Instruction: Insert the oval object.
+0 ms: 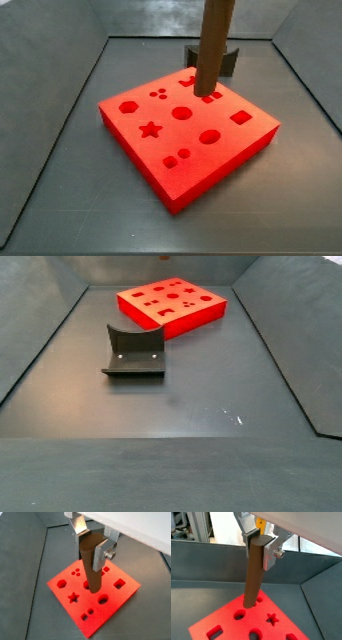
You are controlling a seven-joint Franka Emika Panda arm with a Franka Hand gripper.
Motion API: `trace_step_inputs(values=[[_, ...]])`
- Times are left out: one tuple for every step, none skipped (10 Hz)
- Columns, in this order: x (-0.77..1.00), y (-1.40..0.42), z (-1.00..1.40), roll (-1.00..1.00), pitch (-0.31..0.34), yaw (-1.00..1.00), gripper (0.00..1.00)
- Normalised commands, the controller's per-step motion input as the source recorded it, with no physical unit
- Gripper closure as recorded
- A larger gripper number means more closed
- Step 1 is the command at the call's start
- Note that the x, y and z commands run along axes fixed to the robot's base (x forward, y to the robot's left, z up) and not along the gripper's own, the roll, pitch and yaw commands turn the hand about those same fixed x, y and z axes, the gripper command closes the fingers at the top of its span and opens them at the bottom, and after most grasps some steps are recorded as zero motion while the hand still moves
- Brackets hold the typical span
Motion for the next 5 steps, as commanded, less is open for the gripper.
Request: trace_step_inputs(values=[[0.18,0.0,-0.05,0.0,-0.004,-0.14,1.0],[0.22,-0.03,-0.34,-0.04,-0.106,-0.13,1.0],[0.16,0.0,-0.28,-0.05,-0.084,-0.02,1.0],[0.1,0.0,-0.23,-0.03,-0.076,0.0,1.0],[0.18,-0.07,-0.29,0.01,-0.057,0.0,1.0]])
